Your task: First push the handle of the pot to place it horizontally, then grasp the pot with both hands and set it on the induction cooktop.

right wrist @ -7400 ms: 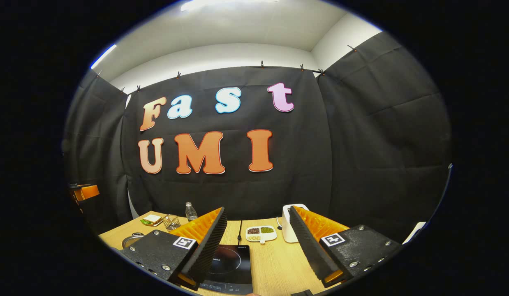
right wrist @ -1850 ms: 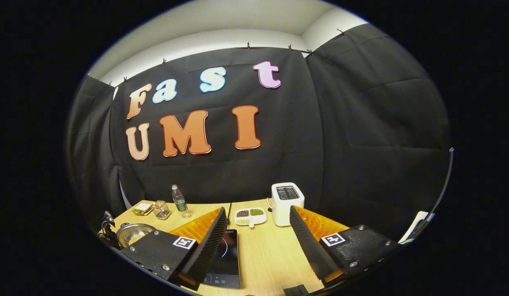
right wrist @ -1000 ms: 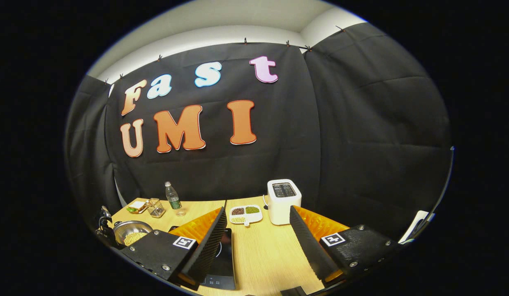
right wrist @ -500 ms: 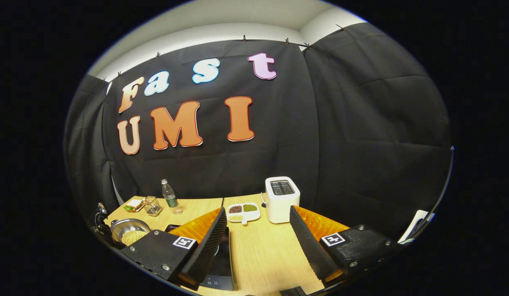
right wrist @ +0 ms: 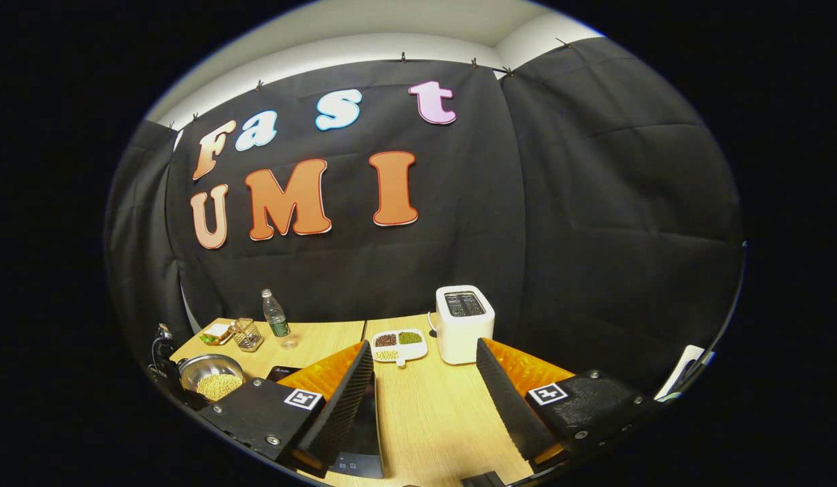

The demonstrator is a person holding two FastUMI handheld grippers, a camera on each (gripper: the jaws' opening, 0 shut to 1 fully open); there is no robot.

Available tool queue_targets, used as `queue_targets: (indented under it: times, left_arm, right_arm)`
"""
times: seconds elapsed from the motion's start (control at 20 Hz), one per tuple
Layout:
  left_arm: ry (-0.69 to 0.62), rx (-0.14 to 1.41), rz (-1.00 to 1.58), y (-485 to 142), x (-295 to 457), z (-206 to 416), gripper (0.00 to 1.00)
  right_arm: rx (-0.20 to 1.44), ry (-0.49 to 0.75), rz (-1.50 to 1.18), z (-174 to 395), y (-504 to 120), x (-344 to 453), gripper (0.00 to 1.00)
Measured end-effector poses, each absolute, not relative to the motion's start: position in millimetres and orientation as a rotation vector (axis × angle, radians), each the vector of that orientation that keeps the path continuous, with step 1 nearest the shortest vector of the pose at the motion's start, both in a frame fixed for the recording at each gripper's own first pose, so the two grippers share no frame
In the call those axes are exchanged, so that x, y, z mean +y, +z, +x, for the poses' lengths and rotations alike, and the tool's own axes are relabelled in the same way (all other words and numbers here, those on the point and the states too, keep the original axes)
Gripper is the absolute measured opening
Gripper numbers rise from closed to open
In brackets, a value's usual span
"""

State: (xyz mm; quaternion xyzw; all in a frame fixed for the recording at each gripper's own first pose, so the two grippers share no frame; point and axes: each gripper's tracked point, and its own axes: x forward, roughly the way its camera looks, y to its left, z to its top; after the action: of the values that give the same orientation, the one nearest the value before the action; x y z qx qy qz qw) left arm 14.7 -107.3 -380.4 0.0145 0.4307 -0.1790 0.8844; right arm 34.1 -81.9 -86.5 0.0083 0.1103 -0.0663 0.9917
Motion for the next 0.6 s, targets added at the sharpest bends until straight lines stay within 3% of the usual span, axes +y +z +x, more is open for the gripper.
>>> queue_targets:
  times: [0.6]
  left_arm:
    - [-0.385, 0.886, 0.029, -384.8, -119.3, 47.9, 0.01]
  right_arm:
    - [0.243, -0.159, 0.016, 44.8, -96.6, -89.7, 0.95]
